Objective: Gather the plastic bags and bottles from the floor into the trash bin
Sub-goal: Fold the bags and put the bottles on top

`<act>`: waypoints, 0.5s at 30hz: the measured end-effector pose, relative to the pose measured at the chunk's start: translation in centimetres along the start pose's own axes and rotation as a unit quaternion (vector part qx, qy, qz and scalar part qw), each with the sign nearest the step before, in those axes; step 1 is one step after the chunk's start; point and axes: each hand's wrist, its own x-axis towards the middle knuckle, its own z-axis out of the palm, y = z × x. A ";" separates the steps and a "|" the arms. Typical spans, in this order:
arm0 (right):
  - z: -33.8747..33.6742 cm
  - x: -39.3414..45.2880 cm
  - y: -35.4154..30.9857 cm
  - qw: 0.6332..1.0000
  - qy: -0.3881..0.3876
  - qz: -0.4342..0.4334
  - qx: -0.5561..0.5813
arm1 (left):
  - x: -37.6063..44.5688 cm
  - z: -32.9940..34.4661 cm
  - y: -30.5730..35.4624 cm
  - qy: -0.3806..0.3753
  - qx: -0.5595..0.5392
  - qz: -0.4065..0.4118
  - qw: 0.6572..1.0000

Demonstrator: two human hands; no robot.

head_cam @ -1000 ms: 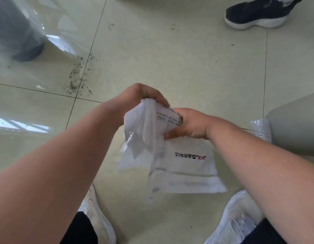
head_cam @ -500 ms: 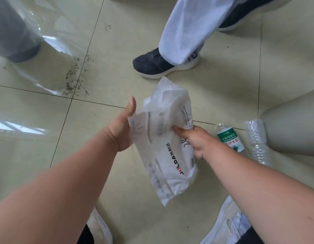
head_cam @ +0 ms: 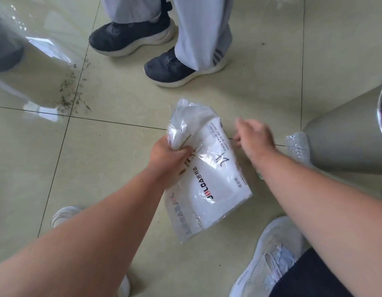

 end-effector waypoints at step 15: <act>-0.8 0.3 4.6 0.990 -0.074 0.015 -0.119 | 1.1 -0.3 -2.3 -0.030 0.075 -0.001 0.997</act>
